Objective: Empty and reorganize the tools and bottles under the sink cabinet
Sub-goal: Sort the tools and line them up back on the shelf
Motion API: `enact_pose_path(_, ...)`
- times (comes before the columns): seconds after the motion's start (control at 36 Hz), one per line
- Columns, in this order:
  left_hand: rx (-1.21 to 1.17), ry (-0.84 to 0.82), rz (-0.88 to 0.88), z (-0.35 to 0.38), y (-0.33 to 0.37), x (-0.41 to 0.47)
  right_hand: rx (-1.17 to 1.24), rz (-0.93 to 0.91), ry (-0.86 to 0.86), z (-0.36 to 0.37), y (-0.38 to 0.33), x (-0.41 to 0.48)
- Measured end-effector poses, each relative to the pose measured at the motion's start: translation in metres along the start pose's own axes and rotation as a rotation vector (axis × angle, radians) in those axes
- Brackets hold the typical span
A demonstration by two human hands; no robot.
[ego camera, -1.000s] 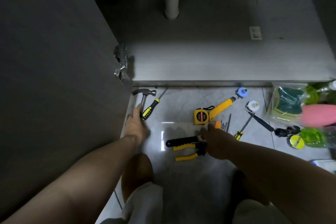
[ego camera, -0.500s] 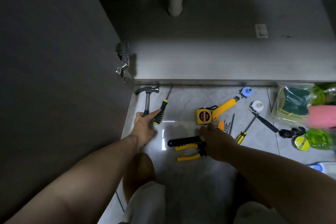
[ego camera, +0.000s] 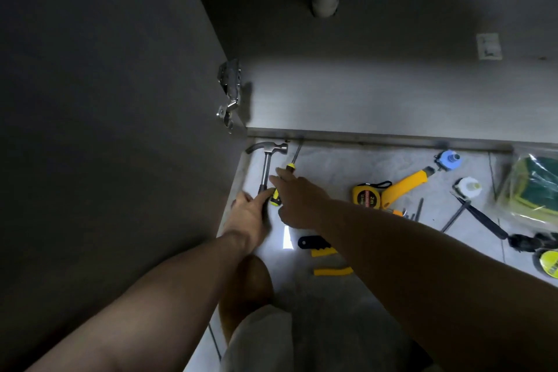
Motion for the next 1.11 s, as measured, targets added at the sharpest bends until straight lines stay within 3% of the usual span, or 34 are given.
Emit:
enact_pose_path(0.17, -0.047, 0.046, 0.034, 0.002, 0.000, -0.001, -0.132, 0.095, 0.049, 0.016, 0.015, -0.009)
enact_pose_path(0.44, -0.024, 0.103, 0.035, 0.002, -0.004, 0.005, 0.232, 0.145, 0.379, 0.018, 0.070, -0.088)
enact_pose_path(0.61, -0.001, 0.112, 0.028, -0.002, -0.002, 0.004, 0.288, 0.383, 0.616, 0.001, 0.112, -0.139)
enact_pose_path(0.67, 0.043, 0.183, 0.033, -0.006, -0.002, 0.000, 0.293, 0.465, 0.620, -0.004, 0.128, -0.151)
enact_pose_path(0.75, 0.271, 0.334, 0.185, -0.009, 0.010, -0.006, 0.268, 0.562, 0.565, -0.008, 0.146, -0.160)
enact_pose_path(0.81, 0.278, 0.281, 0.295, -0.010, 0.021, -0.007, 0.271, 0.613, 0.508, -0.009, 0.152, -0.160)
enact_pose_path(0.89, 0.140, -0.035, 0.460, -0.002, 0.035, -0.013, 0.200, 0.653, 0.454, -0.007, 0.151, -0.156)
enact_pose_path(0.94, 0.082, -0.170, 0.491, 0.004, 0.043, -0.019, 0.026, 0.646, 0.475, -0.004, 0.147, -0.154)
enact_pose_path(1.03, 0.070, -0.229, 0.521, 0.011, 0.052, -0.022, -0.273, 0.512, 0.463, 0.000, 0.135, -0.148)
enact_pose_path(1.11, 0.058, -0.257, 0.552, 0.011, 0.053, -0.021, -0.267, 0.368, 0.303, 0.010, 0.129, -0.138)
Point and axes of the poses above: each hand's wrist, its own x-axis towards the middle knuckle, its own z-axis out of the palm, y = z × x, the point moved 1 cm from there along x, towards the middle knuckle, and after that the axes turned 11 degrees about x, right-handed, at the moved point
